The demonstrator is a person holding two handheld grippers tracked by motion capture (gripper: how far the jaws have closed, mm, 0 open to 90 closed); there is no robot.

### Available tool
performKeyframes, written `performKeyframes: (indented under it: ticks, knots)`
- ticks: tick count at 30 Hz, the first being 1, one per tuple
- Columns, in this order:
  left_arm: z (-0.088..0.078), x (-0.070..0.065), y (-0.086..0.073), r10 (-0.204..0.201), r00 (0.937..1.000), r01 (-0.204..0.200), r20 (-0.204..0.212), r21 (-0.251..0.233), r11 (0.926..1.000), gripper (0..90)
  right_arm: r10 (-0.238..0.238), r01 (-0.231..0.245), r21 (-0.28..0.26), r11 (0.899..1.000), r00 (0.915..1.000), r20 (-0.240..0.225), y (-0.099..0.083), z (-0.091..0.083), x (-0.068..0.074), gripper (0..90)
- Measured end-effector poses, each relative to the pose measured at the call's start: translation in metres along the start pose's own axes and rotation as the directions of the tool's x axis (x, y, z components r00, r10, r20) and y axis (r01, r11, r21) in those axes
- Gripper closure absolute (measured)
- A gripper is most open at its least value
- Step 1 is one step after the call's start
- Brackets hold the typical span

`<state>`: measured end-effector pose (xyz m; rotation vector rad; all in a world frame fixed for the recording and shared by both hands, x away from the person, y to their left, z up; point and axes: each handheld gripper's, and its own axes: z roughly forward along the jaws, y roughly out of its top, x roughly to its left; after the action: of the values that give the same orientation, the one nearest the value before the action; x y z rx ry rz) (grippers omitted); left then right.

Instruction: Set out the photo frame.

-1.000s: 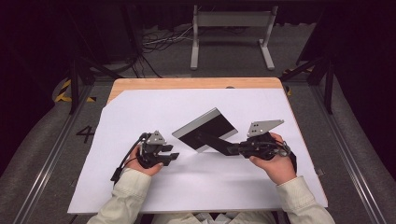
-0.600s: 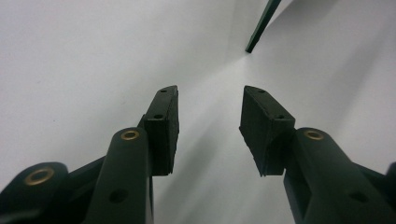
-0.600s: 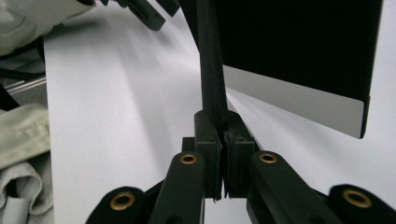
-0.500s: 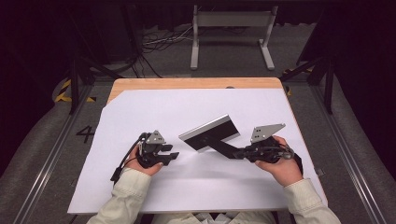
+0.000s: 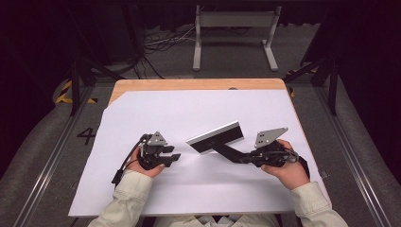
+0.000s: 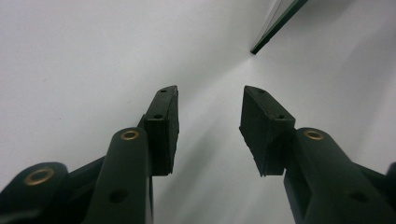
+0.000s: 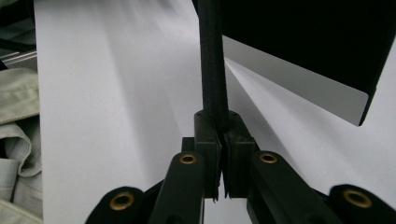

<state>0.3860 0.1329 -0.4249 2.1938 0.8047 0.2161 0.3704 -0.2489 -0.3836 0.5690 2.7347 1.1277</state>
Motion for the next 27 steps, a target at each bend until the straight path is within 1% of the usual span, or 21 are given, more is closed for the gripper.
performKeyframes:
  ticks: [8, 12, 15, 16, 18, 23, 27]
  knots:
    - [0.003, -0.001, 0.0, 0.036, 0.999, -0.036, -0.026, -0.004, 0.9993, 55.6, -0.006, 0.006, 0.049, 0.999, 1.0, 0.005, -0.006, 0.002, -0.002, 86.0]
    - [0.003, 0.0, 0.0, 0.043, 0.9986, -0.043, -0.032, -0.015, 0.9989, 54.8, -0.031, 0.03, 0.081, 0.996, 0.9995, 0.009, -0.007, 0.004, -0.003, 86.1]
    - [0.004, -0.001, 0.001, 0.069, 0.9972, -0.07, -0.028, -0.024, 0.9972, 53.6, -0.049, 0.047, 0.103, 0.994, 0.9987, 0.014, -0.007, 0.005, -0.002, 86.2]
    - [0.004, -0.001, 0.001, 0.079, 0.9966, -0.08, -0.022, -0.03, 0.9964, 52.9, -0.053, 0.051, 0.111, 0.993, 0.9985, 0.014, -0.008, 0.005, -0.002, 86.1]
    - [0.005, -0.003, 0.001, 0.099, 0.9948, -0.1, -0.023, -0.041, 0.9941, 52.1, -0.057, 0.055, 0.121, 0.991, 0.9983, 0.013, -0.008, 0.006, -0.002, 86.2]
    - [0.005, -0.003, 0.002, 0.109, 0.9936, -0.111, -0.029, -0.055, 0.9923, 51.3, -0.058, 0.054, 0.152, 0.987, 0.9981, 0.019, -0.01, 0.008, -0.003, 86.0]
    - [0.006, -0.002, 0.001, 0.119, 0.9921, -0.121, -0.041, -0.06, 0.9908, 50.2, -0.055, 0.05, 0.159, 0.986, 0.9982, 0.024, -0.012, 0.009, -0.003, 85.6]
